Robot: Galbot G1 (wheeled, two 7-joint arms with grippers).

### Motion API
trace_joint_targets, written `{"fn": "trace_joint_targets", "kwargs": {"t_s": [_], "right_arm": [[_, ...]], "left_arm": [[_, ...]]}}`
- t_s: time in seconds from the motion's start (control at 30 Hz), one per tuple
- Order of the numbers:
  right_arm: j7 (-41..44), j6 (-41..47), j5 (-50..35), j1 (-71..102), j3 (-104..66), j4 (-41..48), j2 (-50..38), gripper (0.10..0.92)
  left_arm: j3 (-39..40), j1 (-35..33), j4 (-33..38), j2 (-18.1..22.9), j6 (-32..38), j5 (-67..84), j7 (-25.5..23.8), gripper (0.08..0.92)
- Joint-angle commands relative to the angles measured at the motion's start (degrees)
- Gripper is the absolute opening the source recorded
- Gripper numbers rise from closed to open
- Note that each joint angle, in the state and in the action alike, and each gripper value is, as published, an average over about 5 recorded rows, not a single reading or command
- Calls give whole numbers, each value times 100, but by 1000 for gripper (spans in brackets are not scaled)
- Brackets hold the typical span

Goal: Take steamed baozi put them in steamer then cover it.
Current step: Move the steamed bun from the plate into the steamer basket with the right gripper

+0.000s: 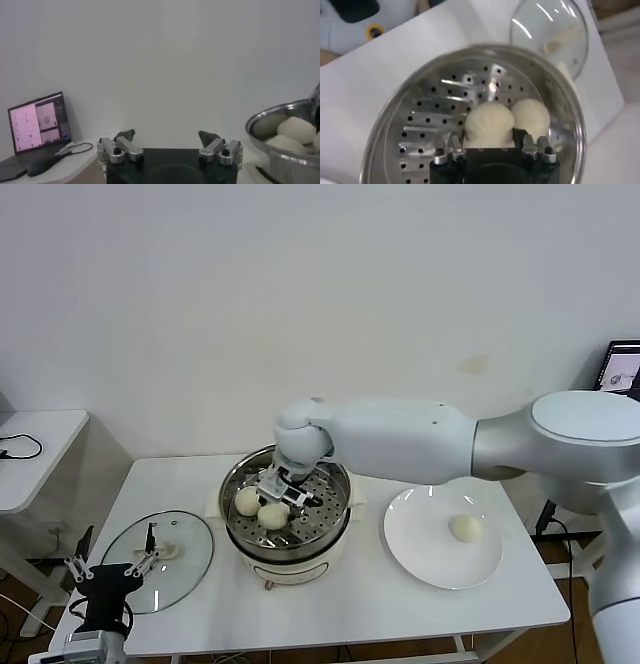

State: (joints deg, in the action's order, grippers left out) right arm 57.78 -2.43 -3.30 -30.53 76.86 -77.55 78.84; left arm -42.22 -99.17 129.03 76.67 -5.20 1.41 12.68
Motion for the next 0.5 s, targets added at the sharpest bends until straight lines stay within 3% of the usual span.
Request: {"fn": "trace_joint_targets", "kwargs": {"t_s": [0.03, 0.5], "right_arm": [[152, -404, 270, -20, 94, -1, 200, 606], [148, -459, 319, 42, 114, -118, 120, 613]], "left_arm": [[-12, -12, 9, 3, 5, 4, 2, 823], [-21, -39, 20, 16, 16, 8, 9, 823]]}}
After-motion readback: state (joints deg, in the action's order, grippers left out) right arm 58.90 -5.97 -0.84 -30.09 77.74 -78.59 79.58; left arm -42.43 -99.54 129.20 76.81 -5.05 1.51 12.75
